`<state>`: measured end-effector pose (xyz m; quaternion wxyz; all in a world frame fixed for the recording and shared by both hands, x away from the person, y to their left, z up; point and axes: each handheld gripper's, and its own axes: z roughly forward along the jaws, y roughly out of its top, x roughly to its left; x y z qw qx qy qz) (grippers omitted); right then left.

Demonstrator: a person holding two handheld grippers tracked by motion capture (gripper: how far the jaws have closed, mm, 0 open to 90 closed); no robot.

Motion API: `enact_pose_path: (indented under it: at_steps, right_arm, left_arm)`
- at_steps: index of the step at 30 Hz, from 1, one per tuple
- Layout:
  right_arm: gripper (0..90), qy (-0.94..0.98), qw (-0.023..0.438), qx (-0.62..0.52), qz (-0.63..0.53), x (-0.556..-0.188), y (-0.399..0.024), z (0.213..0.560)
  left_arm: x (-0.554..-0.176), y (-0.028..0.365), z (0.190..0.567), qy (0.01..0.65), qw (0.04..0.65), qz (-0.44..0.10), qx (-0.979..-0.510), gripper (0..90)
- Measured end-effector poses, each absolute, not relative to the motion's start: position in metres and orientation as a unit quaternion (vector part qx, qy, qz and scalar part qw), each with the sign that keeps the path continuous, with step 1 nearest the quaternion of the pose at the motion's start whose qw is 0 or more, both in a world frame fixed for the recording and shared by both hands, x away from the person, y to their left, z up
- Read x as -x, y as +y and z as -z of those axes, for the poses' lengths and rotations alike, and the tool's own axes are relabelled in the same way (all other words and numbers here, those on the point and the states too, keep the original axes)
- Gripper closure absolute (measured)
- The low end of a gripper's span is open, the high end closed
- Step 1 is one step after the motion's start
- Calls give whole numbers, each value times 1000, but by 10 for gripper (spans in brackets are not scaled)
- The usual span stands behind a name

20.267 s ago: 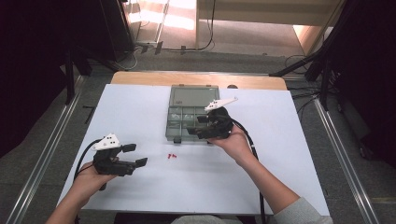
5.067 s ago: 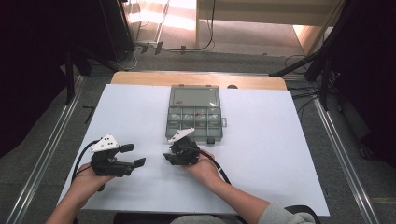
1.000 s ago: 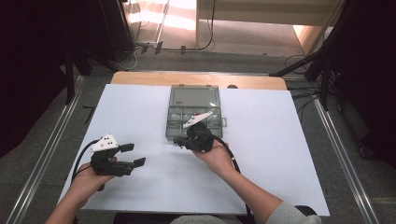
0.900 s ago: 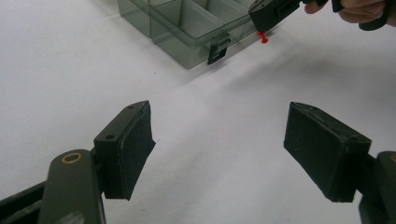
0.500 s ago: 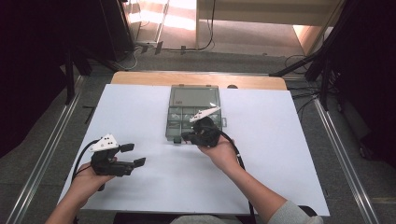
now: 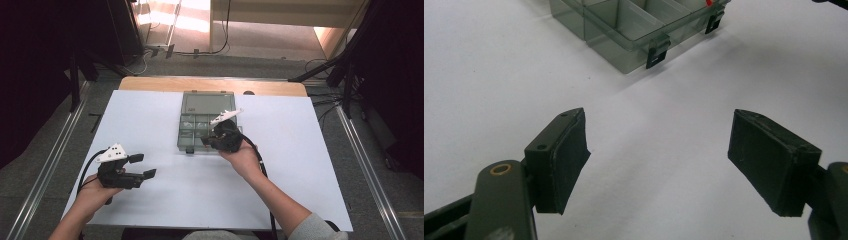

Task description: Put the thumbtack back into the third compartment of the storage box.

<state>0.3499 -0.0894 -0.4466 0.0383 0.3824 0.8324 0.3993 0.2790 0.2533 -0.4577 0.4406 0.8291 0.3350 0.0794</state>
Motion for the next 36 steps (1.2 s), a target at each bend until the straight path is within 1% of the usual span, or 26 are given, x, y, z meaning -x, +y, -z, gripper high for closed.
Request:
enact_pose_path:
  at_steps: [18, 36]
  right_arm:
    - [900, 819, 58, -411, -396, -376, -106, 447]
    - [900, 799, 76, -448, -394, -413, -124, 456]
  left_arm:
    - [-280, 253, 459, 333, 440, -78, -830, 234]
    - [-279, 252, 459, 329, 443, -76, -831, 234]
